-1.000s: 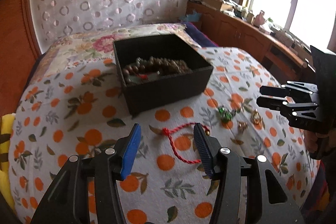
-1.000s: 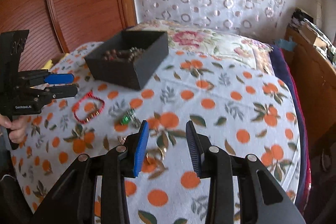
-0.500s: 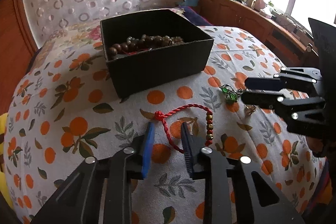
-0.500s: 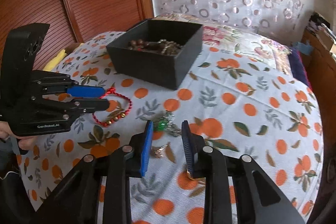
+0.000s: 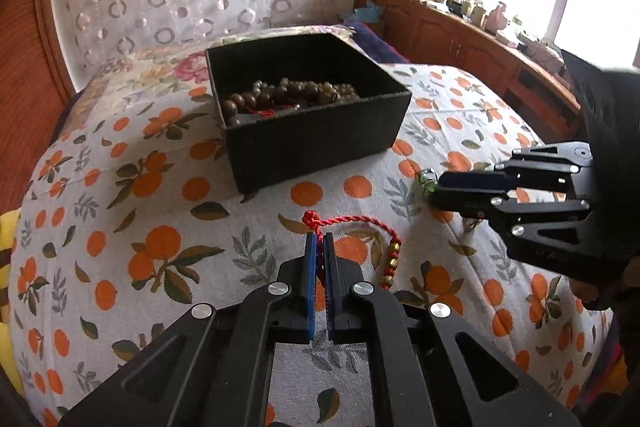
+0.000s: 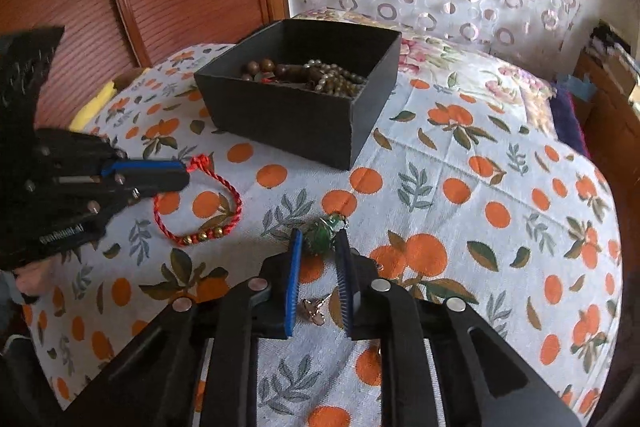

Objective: Organize jewelry
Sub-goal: 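Lift the red bracelet with the left gripper while the right grasps the green pendant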

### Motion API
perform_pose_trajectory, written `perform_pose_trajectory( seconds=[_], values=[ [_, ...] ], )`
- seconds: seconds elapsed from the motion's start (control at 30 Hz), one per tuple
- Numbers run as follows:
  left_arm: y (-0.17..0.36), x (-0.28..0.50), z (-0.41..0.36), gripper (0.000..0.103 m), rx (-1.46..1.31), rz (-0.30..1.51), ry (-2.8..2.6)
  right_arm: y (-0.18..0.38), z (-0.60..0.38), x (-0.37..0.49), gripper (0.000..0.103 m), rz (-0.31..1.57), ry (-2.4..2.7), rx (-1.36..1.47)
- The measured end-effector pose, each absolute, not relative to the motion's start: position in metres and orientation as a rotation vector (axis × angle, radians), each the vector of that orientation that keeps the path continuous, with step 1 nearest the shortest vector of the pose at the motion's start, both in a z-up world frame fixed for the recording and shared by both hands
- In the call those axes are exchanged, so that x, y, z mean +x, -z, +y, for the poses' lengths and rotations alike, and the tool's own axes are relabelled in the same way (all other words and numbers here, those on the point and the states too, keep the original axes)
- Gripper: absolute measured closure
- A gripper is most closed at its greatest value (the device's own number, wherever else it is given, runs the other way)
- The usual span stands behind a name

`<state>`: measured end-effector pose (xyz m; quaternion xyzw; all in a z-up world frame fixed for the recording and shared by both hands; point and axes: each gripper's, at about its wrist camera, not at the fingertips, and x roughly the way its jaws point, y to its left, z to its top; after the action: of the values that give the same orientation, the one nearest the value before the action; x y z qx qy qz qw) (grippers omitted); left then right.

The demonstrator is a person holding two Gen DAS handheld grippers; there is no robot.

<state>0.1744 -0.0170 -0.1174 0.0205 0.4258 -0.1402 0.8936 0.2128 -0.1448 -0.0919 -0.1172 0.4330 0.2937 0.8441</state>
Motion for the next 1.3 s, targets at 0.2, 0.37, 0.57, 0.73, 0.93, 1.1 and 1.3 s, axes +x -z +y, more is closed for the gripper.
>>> perform_pose_trajectory(
  seconds=[0.2,0.37,0.57,0.73,0.93,1.1,1.3],
  values=[
    [0.107,0.172,-0.012,0.101,0.030,0.849,0.282,0.092,-0.152,0.213,0.103,0.918,-0.603,-0.251],
    [0.101,0.170,-0.012,0.100,0.026,0.832,0.282,0.085,-0.158,0.214,0.103,0.896,-0.604,-0.233],
    [0.102,0.170,-0.010,0.100,0.021,0.836,0.280,0.078,-0.149,0.225,0.092,0.854,-0.640,-0.270],
    [0.103,0.170,-0.009,0.100,0.011,0.838,0.276,0.086,-0.139,0.236,0.080,0.889,-0.667,-0.317],
    [0.103,0.169,-0.008,0.100,0.009,0.834,0.277,0.093,-0.138,0.238,0.080,0.934,-0.687,-0.343],
    [0.097,0.169,-0.005,0.100,0.000,0.818,0.279,0.090,-0.141,0.233,0.094,0.932,-0.694,-0.345],
    [0.077,0.173,-0.005,0.100,-0.012,0.775,0.291,0.074,-0.151,0.226,0.095,0.877,-0.686,-0.314]
  ],
)
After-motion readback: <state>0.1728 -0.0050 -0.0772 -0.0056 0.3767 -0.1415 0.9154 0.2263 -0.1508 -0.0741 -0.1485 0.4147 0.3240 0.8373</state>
